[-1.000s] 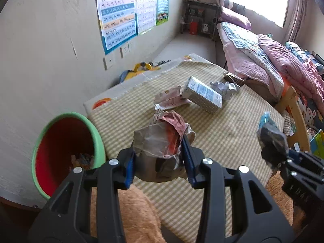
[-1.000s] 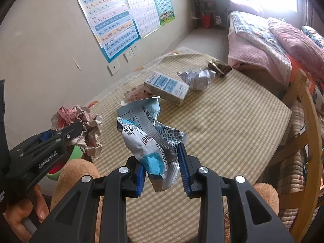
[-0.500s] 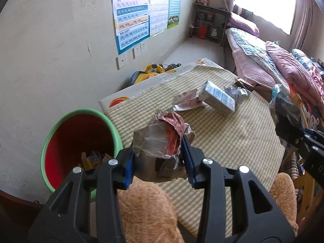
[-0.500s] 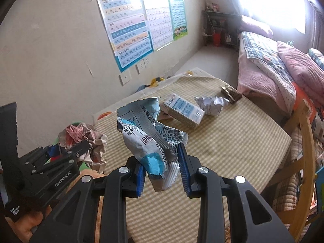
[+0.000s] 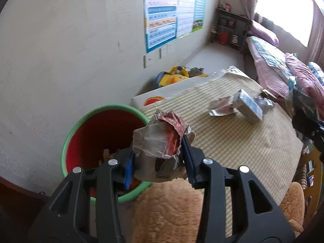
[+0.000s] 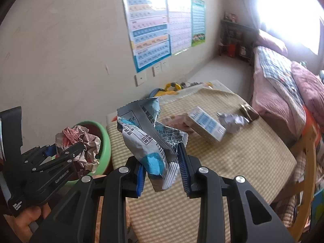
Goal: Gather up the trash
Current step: 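Carry both items over the red bucket and open both tools to drop them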
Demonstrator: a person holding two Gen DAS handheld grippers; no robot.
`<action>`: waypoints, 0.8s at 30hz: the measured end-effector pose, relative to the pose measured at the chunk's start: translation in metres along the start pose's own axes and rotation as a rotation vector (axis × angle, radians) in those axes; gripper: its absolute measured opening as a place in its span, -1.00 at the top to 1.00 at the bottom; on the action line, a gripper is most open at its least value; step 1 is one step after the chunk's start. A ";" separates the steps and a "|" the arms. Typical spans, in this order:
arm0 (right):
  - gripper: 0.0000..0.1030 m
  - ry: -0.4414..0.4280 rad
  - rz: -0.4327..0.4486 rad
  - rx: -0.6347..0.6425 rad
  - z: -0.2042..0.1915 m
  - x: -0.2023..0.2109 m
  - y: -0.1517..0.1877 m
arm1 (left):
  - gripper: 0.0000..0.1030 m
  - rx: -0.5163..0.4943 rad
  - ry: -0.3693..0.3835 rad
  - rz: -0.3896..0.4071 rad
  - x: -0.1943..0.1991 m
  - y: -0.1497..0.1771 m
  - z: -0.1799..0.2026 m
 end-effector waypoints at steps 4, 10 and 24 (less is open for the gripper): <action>0.43 -0.024 -0.004 0.037 -0.022 -0.006 -0.007 | 0.24 0.044 -0.020 -0.001 0.001 0.002 -0.023; 0.43 -0.049 -0.013 0.091 -0.052 -0.015 -0.011 | 0.24 0.109 -0.045 -0.012 -0.001 0.009 -0.057; 0.43 -0.266 -0.054 0.125 -0.119 -0.042 -0.031 | 0.22 0.222 -0.096 -0.069 -0.015 0.021 -0.122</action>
Point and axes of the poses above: each gripper's, at about its wrist camera, not at the fingertips, and x roughly against the way its jaws point, z to its right, y to its underside, the point moved 1 cm from there along -x, roughly the way its jaws point, and after that the axes turned 10 degrees about y, right-handed, at the moved point
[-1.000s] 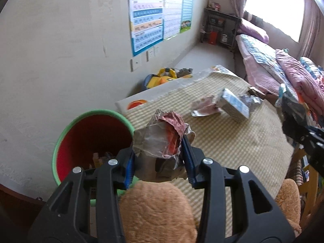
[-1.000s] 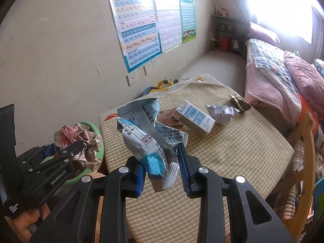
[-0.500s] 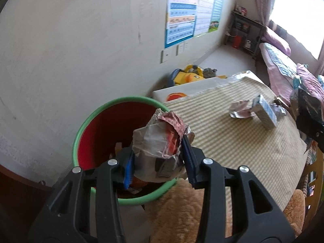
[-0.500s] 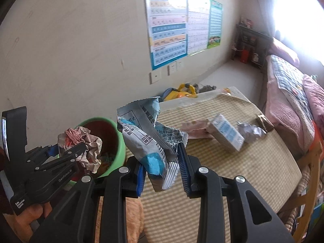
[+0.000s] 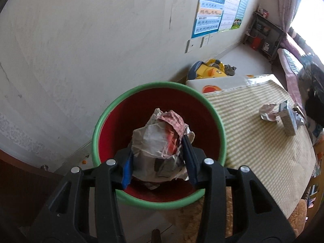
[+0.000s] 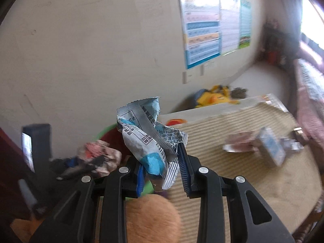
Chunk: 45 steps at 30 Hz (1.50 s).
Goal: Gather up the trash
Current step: 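Carry both items over the red bucket and open both tools to drop them, then grasp the white milk carton with the right tool while the left tool grasps the pink snack box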
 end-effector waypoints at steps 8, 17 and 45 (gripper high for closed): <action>0.43 -0.057 -0.070 0.021 -0.027 -0.034 -0.002 | 0.22 0.039 -0.008 -0.019 -0.013 0.001 -0.023; 0.43 -0.082 -0.145 0.029 -0.043 -0.066 -0.001 | 0.22 0.091 -0.004 -0.054 -0.029 0.005 -0.043; -0.29 0.368 -0.231 -0.053 0.205 -0.098 -0.001 | -0.44 0.090 0.001 -0.093 -0.041 0.010 -0.031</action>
Point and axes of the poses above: each gripper's, at about its wrist camera, not at the fingertips, and x roughly against the way its jaws point, z to its right, y to its underside, the point moved 1 cm from there along -x, roughly the way its jaws point, and after that the axes turned 10 degrees about y, right-handed, at the moved point
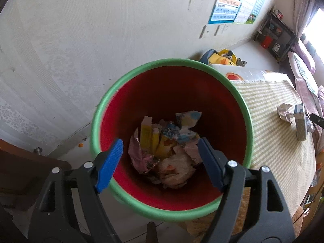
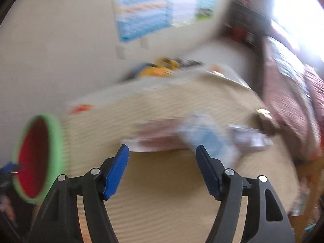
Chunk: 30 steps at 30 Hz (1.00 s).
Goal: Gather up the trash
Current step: 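Grasp the white milk carton with the right tool while the left tool grasps the pink snack box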
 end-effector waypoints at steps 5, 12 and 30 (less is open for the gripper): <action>-0.29 -0.006 -0.129 0.140 0.023 -0.046 -0.001 | -0.44 -0.064 0.000 -0.013 -0.001 -0.001 0.026; -0.41 -0.026 -0.156 0.198 0.024 -0.076 -0.009 | -0.43 -0.150 -0.004 -0.005 0.002 -0.008 0.062; -0.36 -0.032 -0.105 0.167 0.026 -0.087 -0.019 | -0.54 -0.368 0.109 0.003 -0.011 -0.028 0.191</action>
Point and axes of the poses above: each gripper's, at about its wrist camera, not at the fingertips, and x roughly against the way its jaws point, z to its right, y to its underside, the point moved 1 cm from there along -x, roughly the way its jaws point, and after that the axes turned 10 degrees about y, right-handed, at the moved point
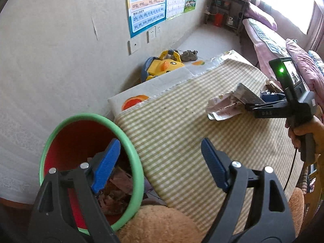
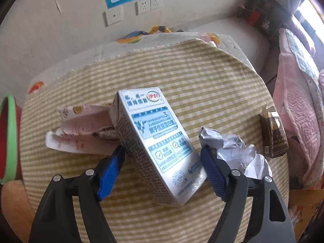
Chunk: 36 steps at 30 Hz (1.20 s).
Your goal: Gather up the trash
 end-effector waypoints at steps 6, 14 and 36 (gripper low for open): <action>0.21 -0.089 0.104 -0.108 0.016 0.032 0.016 | -0.54 -0.105 0.010 0.002 -0.021 -0.016 0.026; 0.21 -0.268 0.158 -0.415 0.049 0.092 0.103 | -0.56 -0.376 0.077 -0.094 -0.093 -0.047 0.092; 0.19 -0.295 -0.017 -0.597 0.029 0.097 0.219 | 0.27 -0.399 0.044 -0.179 -0.110 -0.024 0.137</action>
Point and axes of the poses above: each gripper's, at about its wrist camera, not at the fingertips, and x roughly against the way its jaws point, z to its right, y to its underside, the point moved 1 cm from there along -x, roughly the way its jaws point, and after that the axes turned 10 degrees about y, right-handed, at the moved point
